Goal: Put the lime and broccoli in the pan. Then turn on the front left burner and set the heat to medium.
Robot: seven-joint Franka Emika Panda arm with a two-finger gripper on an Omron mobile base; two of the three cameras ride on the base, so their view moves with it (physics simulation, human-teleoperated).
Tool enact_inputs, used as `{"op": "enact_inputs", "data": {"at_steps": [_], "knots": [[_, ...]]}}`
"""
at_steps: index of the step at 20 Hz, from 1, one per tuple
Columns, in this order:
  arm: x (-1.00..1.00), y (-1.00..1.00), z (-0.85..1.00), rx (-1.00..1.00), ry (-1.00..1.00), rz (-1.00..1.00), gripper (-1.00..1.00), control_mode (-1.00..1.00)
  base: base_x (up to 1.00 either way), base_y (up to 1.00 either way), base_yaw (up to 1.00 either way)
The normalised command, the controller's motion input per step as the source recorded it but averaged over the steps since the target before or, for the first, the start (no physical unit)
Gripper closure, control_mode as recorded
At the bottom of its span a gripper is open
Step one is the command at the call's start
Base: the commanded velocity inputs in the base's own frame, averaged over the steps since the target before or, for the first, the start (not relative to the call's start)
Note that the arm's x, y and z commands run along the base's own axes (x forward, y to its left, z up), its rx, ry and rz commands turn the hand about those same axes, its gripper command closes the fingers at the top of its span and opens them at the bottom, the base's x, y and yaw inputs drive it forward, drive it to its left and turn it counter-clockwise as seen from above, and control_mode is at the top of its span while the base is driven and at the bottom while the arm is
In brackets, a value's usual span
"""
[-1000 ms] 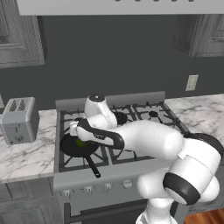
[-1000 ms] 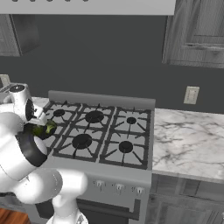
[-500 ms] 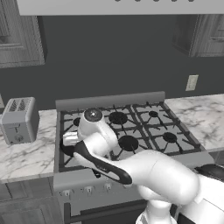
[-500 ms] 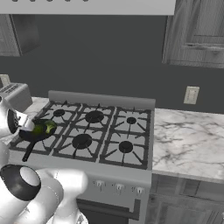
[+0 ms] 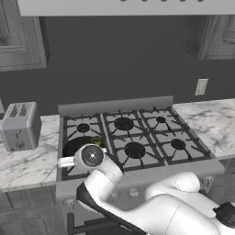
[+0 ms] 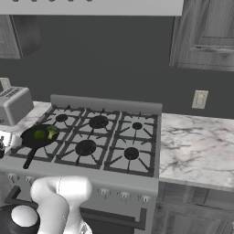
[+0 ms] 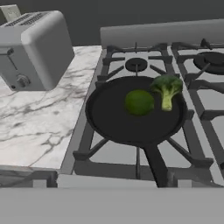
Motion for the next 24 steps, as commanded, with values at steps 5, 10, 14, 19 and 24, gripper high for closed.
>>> {"op": "enact_inputs", "data": {"at_steps": [5, 10, 14, 19, 24], "knots": [[-0.37, 0.14, -0.09, 0.0, -0.28, 0.01, -1.0, -1.0, 0.0, 0.0, 0.0], [-0.31, 0.15, -0.17, 0.0, -0.21, 0.0, -1.0, -1.0, 0.0, 0.0, 0.0], [-0.25, 0.11, -0.17, 0.0, -0.19, 0.0, -1.0, -1.0, 0.0, 0.0, 0.0], [-0.23, 0.02, -0.27, 0.0, -0.14, 0.0, -1.0, -1.0, 0.0, 0.0, 0.0], [-0.04, 0.13, -0.4, 0.0, -0.04, 0.0, -1.0, -1.0, 0.0, 0.0, 0.0]]}}
